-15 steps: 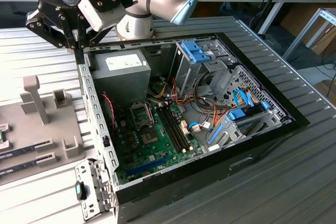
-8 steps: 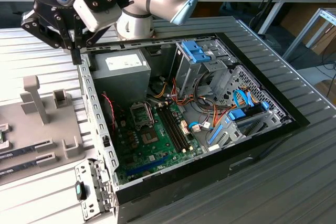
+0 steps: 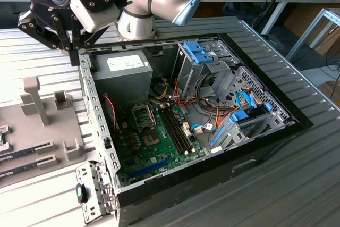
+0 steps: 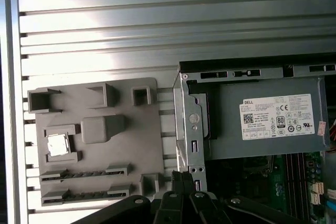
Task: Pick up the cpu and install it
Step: 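Reach for the cpu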
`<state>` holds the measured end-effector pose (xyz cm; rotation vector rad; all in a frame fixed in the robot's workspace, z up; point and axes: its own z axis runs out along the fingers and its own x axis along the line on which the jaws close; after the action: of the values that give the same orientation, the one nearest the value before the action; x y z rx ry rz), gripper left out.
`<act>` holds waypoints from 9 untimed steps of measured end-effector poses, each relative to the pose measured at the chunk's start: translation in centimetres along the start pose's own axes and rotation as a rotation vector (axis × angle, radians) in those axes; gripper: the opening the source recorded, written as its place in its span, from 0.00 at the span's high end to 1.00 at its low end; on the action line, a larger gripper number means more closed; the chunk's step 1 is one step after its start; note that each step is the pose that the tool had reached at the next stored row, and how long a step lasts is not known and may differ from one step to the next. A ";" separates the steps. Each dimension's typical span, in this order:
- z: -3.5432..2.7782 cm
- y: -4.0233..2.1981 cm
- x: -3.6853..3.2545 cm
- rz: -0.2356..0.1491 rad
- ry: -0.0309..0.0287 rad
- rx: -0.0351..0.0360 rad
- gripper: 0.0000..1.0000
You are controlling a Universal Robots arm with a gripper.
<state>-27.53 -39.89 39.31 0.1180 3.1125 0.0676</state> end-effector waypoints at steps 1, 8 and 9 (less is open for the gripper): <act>0.00 0.00 0.06 0.000 0.0000 0.0000 0.89; -0.01 -0.04 0.55 0.000 0.0000 0.0000 0.89; -0.01 -0.05 0.65 0.000 0.0000 0.0000 0.89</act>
<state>-28.18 -39.89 39.31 0.1179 3.1125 0.0676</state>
